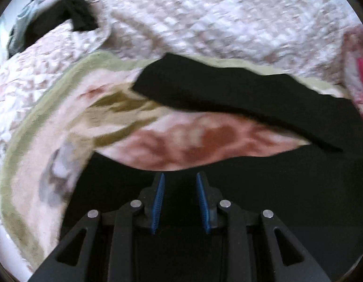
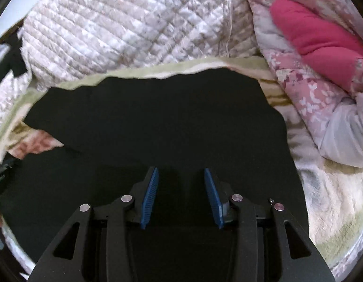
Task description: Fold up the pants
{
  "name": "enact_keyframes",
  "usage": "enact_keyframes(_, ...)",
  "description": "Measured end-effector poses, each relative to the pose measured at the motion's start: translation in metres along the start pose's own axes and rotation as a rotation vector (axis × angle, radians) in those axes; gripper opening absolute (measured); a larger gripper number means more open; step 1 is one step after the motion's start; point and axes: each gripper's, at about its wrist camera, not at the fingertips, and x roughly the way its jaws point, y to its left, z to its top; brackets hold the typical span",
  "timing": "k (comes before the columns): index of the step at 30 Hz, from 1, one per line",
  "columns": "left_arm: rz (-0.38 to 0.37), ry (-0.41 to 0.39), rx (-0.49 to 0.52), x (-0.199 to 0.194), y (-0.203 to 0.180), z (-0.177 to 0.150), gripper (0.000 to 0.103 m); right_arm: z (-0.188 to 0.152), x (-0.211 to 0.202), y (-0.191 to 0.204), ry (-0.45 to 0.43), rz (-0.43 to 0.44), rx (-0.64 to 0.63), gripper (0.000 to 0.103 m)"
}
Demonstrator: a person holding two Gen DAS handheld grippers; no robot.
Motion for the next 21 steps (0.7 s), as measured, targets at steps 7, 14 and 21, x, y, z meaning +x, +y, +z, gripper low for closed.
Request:
enact_keyframes(7,0.107,0.001,-0.064,0.005,0.021,0.002,0.03,-0.001,-0.007,-0.012,-0.031,-0.013,0.07,0.042)
enact_keyframes(14,0.024,-0.051,-0.036,-0.027,0.003,-0.005,0.03,-0.016,-0.03,-0.017,-0.064,-0.068,0.08,0.042)
enact_keyframes(21,-0.058,-0.084,0.025,-0.056,-0.029,-0.018,0.03,-0.037,-0.044,0.013,-0.068,-0.012,-0.011,0.048)
